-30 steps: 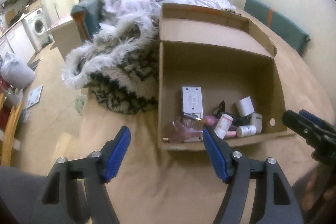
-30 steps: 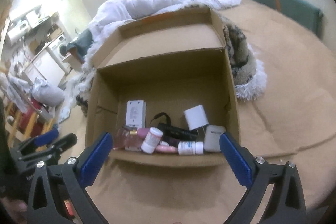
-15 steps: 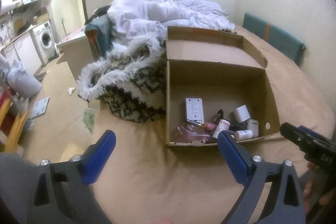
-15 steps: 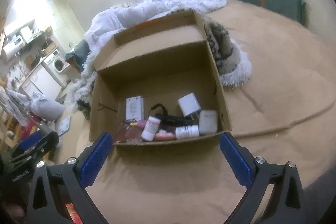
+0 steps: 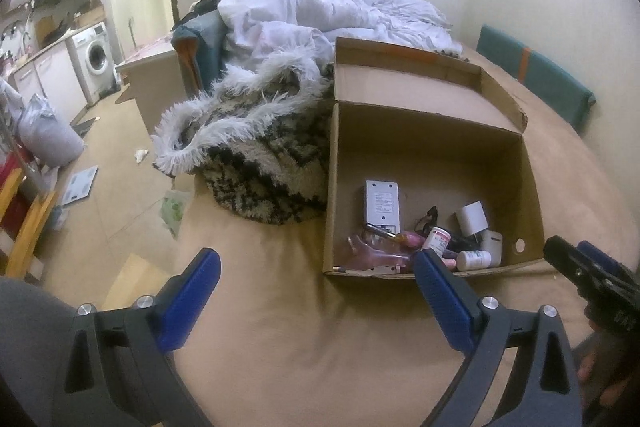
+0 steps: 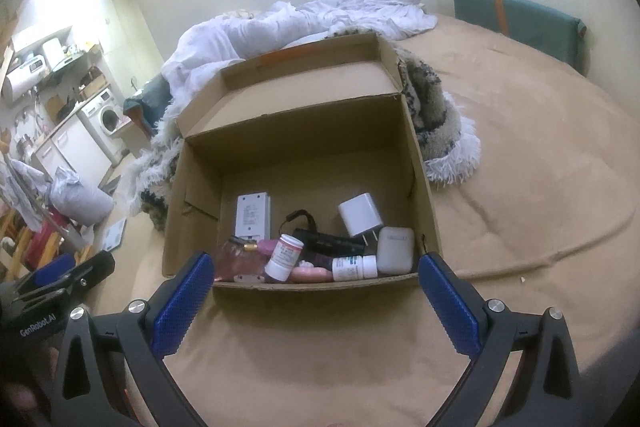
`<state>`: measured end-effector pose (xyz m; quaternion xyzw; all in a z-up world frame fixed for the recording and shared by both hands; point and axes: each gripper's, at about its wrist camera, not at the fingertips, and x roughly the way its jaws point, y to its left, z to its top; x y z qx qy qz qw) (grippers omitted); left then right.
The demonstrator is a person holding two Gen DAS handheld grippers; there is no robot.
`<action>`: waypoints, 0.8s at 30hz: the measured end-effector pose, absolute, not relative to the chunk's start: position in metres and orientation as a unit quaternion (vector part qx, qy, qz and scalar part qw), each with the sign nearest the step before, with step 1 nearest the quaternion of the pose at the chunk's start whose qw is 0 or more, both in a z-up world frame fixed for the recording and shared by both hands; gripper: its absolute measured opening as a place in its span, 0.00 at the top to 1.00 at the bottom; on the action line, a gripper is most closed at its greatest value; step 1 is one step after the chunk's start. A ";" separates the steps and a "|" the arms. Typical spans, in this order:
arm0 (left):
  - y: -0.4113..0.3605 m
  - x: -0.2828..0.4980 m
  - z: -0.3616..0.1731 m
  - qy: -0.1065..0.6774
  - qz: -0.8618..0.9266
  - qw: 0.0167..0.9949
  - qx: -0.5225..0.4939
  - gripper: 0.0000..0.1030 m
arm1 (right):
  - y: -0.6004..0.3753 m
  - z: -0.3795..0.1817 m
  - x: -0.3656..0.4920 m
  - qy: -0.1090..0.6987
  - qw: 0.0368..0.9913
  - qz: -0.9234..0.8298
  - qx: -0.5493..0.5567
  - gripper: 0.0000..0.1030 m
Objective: Organize rigid objects
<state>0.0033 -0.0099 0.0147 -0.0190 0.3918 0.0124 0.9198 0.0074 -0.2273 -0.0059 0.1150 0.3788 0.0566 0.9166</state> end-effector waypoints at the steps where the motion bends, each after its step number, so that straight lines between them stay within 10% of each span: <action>1: -0.011 0.003 0.015 0.390 0.011 0.921 -0.017 0.06 | -0.227 -0.006 0.008 0.379 0.916 0.057 0.116 0.00; 24: -0.013 0.002 0.014 0.392 0.008 0.920 -0.016 0.06 | -0.227 -0.008 0.010 0.383 0.915 0.057 0.115 0.00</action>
